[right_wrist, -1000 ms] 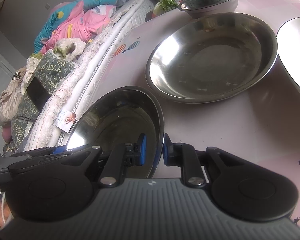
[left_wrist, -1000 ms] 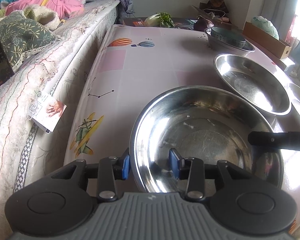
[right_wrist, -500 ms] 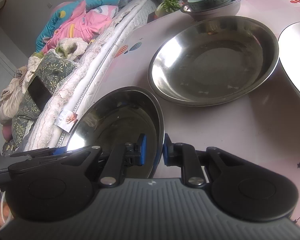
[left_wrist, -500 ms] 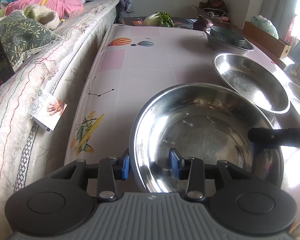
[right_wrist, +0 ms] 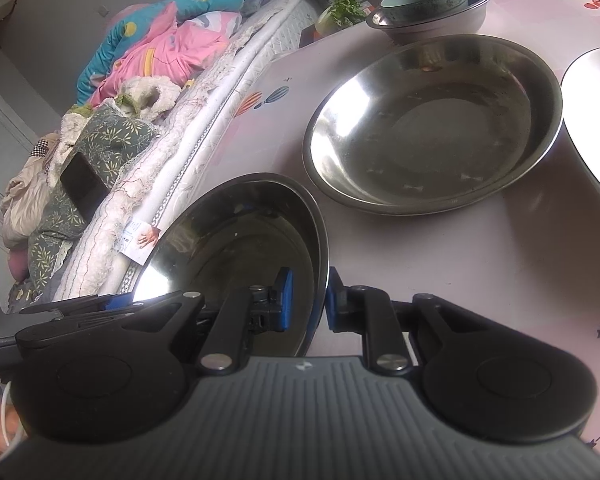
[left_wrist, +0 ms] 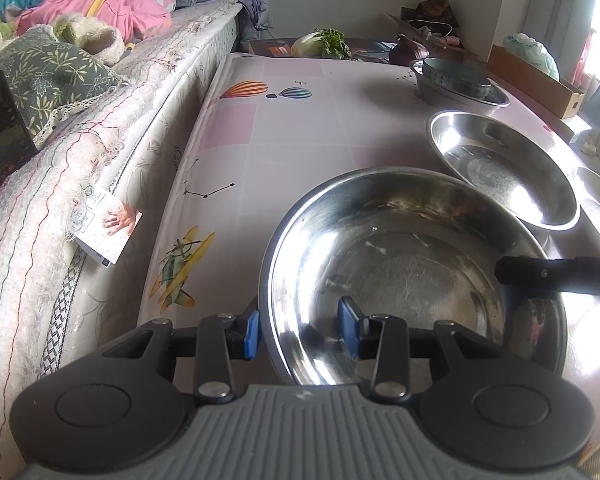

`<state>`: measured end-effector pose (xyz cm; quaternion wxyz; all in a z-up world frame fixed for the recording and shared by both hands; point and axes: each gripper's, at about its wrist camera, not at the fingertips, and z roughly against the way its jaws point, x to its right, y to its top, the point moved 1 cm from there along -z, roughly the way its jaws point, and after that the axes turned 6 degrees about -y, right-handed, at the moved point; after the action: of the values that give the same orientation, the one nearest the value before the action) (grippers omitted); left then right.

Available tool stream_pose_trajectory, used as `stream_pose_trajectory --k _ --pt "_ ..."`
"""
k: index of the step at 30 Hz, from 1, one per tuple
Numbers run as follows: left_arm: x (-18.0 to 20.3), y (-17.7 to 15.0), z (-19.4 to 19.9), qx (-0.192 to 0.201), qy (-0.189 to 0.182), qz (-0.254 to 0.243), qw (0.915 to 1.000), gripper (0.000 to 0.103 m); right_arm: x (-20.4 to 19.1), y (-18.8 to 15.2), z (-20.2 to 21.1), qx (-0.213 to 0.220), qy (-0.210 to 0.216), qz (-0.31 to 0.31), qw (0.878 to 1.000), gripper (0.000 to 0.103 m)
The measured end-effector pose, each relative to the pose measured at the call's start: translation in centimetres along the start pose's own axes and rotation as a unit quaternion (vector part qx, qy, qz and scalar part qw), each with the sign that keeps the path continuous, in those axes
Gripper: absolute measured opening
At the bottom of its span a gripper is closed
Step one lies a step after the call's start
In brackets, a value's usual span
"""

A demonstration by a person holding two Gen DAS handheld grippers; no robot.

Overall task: Organize plates and bowls
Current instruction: 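Carry the steel basin with both tools toward the other steel basin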

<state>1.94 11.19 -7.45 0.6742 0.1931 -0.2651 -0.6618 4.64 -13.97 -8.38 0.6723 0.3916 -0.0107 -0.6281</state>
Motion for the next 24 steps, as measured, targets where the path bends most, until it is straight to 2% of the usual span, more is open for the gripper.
stream_pose_trajectory --k 24 --pt "0.23 -0.07 0.6 0.006 0.001 -0.002 1.0 0.04 0.24 0.16 0.62 0.004 0.004 0.002 1.0 0.017"
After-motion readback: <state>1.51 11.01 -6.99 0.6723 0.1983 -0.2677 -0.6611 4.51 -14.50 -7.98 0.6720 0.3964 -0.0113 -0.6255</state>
